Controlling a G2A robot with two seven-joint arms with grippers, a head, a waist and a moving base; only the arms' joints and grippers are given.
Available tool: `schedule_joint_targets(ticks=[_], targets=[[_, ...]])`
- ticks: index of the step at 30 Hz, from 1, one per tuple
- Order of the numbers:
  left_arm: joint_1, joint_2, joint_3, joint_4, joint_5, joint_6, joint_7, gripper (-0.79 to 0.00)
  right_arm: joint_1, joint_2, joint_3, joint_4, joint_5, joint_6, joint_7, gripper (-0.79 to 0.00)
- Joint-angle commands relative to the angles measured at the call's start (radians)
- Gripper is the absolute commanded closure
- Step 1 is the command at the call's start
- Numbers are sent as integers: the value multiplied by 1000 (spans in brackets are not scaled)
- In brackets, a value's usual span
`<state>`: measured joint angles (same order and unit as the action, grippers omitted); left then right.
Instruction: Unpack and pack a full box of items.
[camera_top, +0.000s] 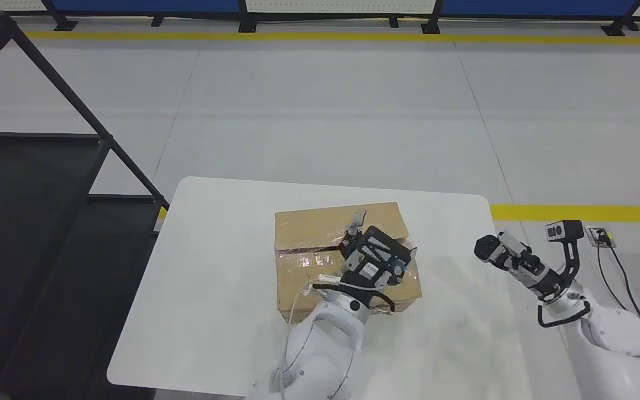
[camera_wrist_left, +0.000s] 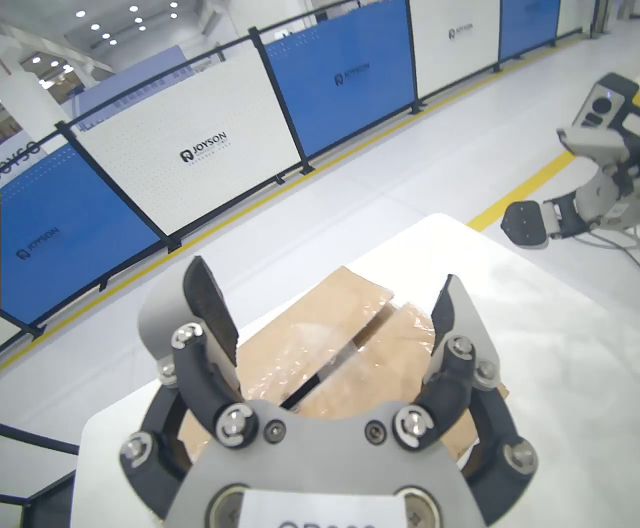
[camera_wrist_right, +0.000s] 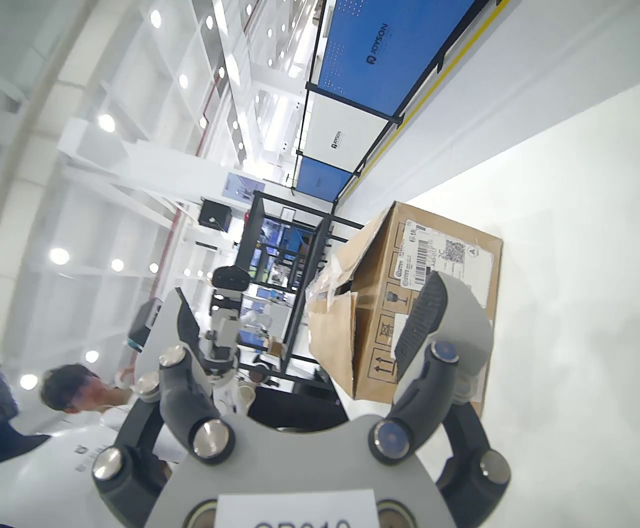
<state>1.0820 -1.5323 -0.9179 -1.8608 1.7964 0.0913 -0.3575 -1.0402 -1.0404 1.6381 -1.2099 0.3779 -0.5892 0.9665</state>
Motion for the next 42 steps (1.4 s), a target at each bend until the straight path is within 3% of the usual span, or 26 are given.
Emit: schedule_joint_targets(ticks=[1,5,12,14,20,28,42], targets=[[66,13,-82,-77,-36,-24,16,-785,-12,-1,-11,-55,-62,-8,-45,-785],[208,39,-254,-182,-116,-74,66,-785,-21,-3,-19,-101,-92,36,-106,-785],[420,63,-509,-237,-320,-93,264,-785,-20,-1,-43,-113,-111,86,-68,-785],[476,65,-572,-251,-394,-76,338,-785,-3,1,-68,-101,-101,115,9,-785],[575,71,-679,-244,-518,-99,401,-785,18,-8,-171,-79,-150,70,42,-785],[597,79,-708,-215,-558,-158,411,-785,56,-31,-294,-64,-314,58,-123,-785],[588,88,-709,-201,-562,-174,413,-785,29,-29,-357,-163,-319,30,-41,-785]])
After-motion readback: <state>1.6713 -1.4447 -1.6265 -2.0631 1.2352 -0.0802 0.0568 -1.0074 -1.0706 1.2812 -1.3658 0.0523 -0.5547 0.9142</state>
